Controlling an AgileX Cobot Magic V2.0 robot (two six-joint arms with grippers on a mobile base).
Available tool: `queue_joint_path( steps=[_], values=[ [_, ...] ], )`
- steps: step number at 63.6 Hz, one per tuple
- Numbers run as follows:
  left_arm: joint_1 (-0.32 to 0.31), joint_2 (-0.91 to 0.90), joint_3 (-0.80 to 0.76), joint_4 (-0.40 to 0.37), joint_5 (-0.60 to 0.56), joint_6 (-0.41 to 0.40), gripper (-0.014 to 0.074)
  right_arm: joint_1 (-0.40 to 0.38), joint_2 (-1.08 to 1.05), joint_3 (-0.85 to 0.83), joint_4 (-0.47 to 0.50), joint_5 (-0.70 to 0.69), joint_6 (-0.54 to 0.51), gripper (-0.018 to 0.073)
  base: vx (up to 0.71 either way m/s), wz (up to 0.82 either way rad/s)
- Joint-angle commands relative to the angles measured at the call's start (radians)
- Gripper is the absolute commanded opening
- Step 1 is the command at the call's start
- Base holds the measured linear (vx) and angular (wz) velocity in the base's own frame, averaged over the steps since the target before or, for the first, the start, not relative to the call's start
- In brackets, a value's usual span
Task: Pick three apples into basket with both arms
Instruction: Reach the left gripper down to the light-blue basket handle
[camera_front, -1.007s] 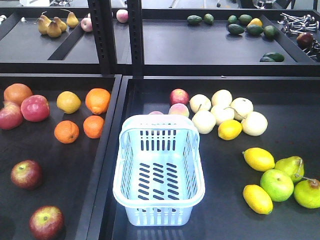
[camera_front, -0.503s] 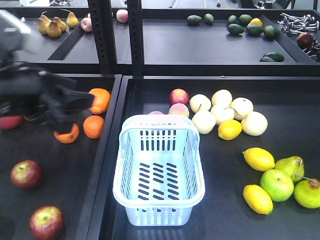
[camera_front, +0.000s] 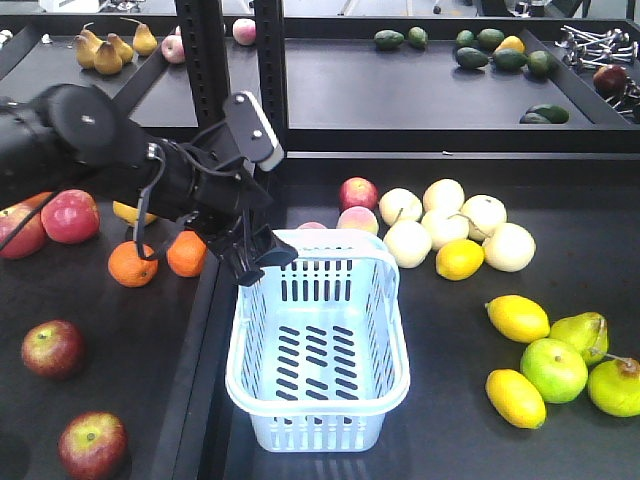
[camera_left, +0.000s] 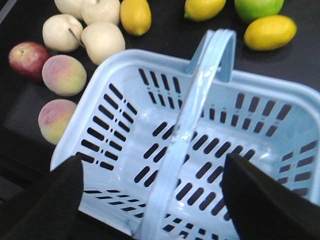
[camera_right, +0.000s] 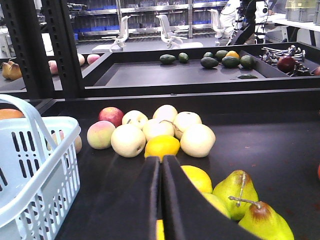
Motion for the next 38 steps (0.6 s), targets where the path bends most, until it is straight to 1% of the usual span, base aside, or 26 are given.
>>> queue_joint_path(
  steps=[1, 27, 34, 38],
  values=[
    [-0.007, -0.018, -0.045, -0.013, -0.042, 0.001, 0.0556, -0.006, -0.012, 0.013, -0.004, -0.077, 0.000, -0.0001, 0.00, 0.00],
    [-0.007, 0.097, -0.046, -0.011, -0.044, 0.010, 0.0547, -0.006, -0.012, 0.013, -0.004, -0.077, 0.000, -0.0001, 0.00, 0.00],
    [-0.007, 0.109, -0.046, -0.014, -0.044, 0.010, 0.0491, -0.006, -0.012, 0.013, -0.004, -0.077, 0.000, -0.0001, 0.00, 0.00],
    [-0.007, 0.113, -0.046, -0.015, -0.041, 0.006, 0.0426, -0.006, -0.012, 0.013, -0.004, -0.077, 0.000, -0.0001, 0.00, 0.00]
  ],
)
